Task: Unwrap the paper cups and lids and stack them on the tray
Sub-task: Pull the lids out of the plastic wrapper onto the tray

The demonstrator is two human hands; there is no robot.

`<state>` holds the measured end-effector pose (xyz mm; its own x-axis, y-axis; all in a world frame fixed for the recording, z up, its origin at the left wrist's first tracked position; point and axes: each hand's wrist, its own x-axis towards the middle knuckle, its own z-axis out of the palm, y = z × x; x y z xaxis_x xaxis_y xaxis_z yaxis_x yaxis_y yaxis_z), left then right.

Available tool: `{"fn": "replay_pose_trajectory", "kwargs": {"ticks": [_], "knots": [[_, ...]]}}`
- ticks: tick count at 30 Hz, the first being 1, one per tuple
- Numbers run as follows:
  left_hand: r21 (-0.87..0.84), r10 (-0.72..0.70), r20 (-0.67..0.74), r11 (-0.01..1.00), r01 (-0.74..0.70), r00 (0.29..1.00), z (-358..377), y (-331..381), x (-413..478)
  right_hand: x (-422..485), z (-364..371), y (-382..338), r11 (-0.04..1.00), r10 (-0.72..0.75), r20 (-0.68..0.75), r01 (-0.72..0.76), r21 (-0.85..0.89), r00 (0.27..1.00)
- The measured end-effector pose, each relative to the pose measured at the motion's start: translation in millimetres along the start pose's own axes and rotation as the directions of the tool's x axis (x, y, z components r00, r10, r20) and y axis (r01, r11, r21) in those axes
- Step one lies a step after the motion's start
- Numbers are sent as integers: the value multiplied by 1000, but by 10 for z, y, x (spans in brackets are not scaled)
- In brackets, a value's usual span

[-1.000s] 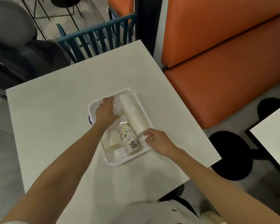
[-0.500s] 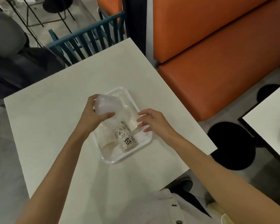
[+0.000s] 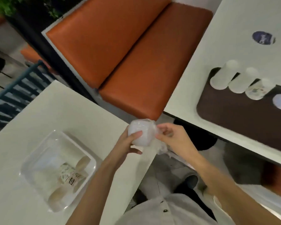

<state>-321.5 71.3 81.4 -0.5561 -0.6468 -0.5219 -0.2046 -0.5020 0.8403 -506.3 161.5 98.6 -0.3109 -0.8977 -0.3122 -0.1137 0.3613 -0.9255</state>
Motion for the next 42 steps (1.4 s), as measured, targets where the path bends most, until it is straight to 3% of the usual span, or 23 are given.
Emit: {"fn": "replay_pose_trajectory", "kwargs": {"ticks": [4,8,15,19,22,26,29,34,36,39,42], "knots": [[90,-22,4,996,22,1000,964,139,387,-144,-1047,228,993,-44,-163,25,-119,986],[190,19,8,982,-20,1000,1789,226,737,-239,-2061,437,980,-43,-175,8,-199,984],[427,27,126,901,-79,992,2760,411,1230,-269,-3236,746,960,169,-175,-121,253,970],[529,69,198,832,-166,978,2990,488,1480,-247,-3560,905,745,350,12,-286,603,937],[514,84,214,838,-185,973,3108,543,1690,-212,-3686,991,500,311,51,-209,841,949],[539,47,178,831,-138,983,3201,507,1885,-320,-3867,1173,374,285,-27,-85,923,958],[583,103,160,792,-178,982,3226,482,1991,-427,-4004,1272,472,294,-74,-77,878,953],[687,195,208,668,-285,959,3251,433,2040,-538,-4019,1385,836,368,-322,-158,525,872],[740,203,207,607,-289,957,3271,387,2045,-555,-3997,1416,876,392,-400,-203,438,828],[810,206,206,513,-285,956,3320,343,2034,-593,-3998,1489,857,451,-449,-234,458,772],[840,206,210,463,-284,956,3379,301,2032,-660,-4038,1562,887,429,-445,-274,371,786]]}}
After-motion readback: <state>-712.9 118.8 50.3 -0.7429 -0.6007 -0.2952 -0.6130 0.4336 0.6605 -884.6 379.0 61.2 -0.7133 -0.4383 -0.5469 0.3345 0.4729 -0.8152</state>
